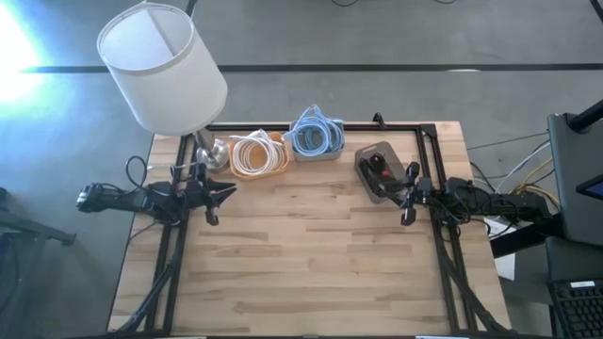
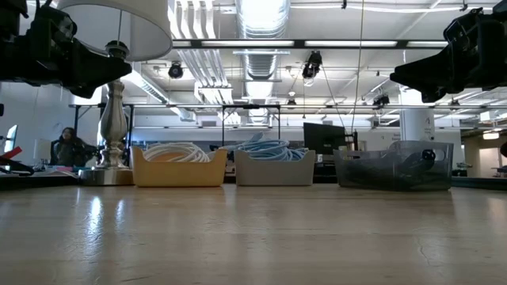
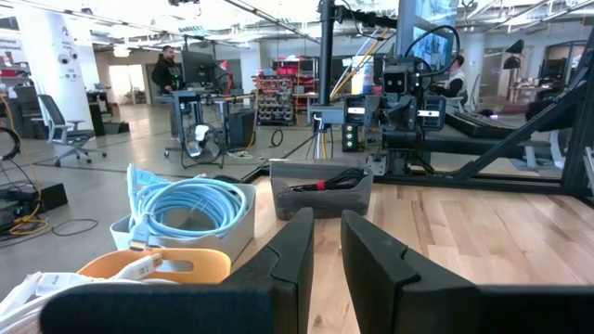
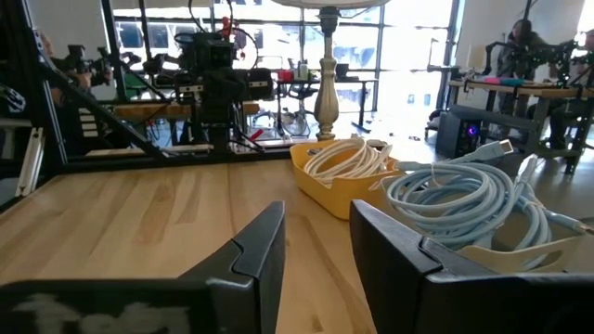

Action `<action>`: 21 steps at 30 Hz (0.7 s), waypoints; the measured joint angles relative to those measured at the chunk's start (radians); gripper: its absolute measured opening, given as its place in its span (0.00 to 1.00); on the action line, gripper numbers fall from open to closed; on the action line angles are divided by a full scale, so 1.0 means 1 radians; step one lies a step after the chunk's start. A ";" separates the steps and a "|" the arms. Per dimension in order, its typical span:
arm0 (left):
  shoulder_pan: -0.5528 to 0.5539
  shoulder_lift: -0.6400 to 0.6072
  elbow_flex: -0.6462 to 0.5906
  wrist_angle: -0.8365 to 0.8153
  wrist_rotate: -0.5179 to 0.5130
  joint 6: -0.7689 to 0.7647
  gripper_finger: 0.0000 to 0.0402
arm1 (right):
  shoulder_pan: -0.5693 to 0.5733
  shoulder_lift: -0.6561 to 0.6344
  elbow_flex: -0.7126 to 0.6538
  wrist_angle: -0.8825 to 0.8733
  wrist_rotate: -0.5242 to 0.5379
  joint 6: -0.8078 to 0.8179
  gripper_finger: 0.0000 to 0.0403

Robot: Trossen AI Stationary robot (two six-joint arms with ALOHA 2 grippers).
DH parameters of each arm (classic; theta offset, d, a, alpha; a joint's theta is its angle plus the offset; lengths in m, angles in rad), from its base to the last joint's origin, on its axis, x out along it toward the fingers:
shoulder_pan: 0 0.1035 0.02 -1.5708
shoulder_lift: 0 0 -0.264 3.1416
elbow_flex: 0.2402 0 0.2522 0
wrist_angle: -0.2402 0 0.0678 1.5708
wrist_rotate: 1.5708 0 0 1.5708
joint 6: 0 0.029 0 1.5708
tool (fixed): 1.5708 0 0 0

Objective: Pick & Place USB Port
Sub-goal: Return to Home Position

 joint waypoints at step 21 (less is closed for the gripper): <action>0.001 0.000 0.000 0.000 0.000 0.000 0.16 | 0.000 0.000 0.000 0.000 0.000 0.000 0.29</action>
